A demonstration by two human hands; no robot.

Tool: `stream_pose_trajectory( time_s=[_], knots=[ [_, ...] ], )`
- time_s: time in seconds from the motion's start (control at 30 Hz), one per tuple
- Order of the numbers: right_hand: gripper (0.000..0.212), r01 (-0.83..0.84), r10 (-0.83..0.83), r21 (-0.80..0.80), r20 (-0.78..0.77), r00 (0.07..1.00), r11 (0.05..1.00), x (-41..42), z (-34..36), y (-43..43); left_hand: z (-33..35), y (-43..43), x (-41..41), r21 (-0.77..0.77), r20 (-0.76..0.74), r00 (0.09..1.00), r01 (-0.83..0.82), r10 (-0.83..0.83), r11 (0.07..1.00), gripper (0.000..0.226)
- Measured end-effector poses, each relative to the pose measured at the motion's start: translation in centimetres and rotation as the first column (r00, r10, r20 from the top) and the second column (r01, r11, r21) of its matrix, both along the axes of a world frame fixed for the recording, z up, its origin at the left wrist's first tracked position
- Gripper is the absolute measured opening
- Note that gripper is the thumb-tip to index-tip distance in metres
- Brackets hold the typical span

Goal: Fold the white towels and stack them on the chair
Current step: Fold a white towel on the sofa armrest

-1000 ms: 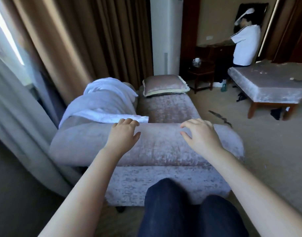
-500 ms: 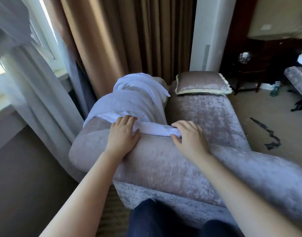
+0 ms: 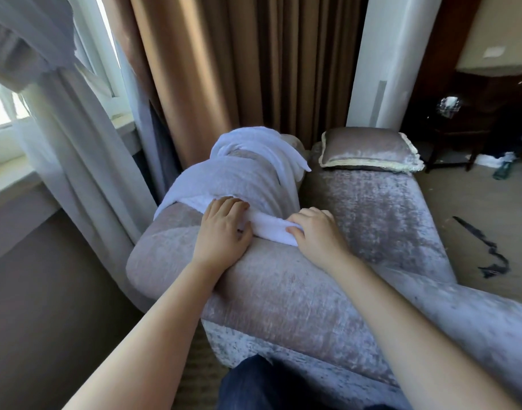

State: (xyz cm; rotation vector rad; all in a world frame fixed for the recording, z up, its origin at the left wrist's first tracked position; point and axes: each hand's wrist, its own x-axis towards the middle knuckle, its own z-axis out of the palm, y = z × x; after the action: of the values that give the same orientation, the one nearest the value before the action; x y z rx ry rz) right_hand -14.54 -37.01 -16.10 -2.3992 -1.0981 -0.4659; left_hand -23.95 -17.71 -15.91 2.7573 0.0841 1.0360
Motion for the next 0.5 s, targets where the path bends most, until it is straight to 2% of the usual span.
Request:
stream_pose_trajectory(
  time_s=[0.13, 0.3, 0.43, 0.5],
  knots=[
    [0.028, -0.029, 0.006, 0.093, 0.24, 0.971, 0.995, -1.9, 0.1, -1.1, -0.1, -0.3, -0.1, 0.012, 0.068, 0.998, 0.001, -0.002, 1.0, 0.03],
    [0.025, -0.064, -0.004, 0.176, 0.362, 0.932, 0.982, -4.4, -0.4, -2.6, -0.1, -0.8, -0.8, -0.007, 0.055, 0.998, 0.01, -0.009, 1.0, 0.023],
    [0.023, -0.063, -0.02, 0.18, 0.427, 0.904, 0.982, -5.5, -1.3, -5.0, -0.1, -1.4, -2.2, 0.034, -0.011, 0.982, 0.186, -0.186, 0.982, 0.025],
    [0.027, -0.061, -0.011, 0.158, 0.418, 0.908, 0.986, -5.5, -1.5, -5.9, 1.0, -1.0, -2.6, -0.054, -0.07, 0.962, 0.261, -0.265, 0.964, 0.029]
  ],
)
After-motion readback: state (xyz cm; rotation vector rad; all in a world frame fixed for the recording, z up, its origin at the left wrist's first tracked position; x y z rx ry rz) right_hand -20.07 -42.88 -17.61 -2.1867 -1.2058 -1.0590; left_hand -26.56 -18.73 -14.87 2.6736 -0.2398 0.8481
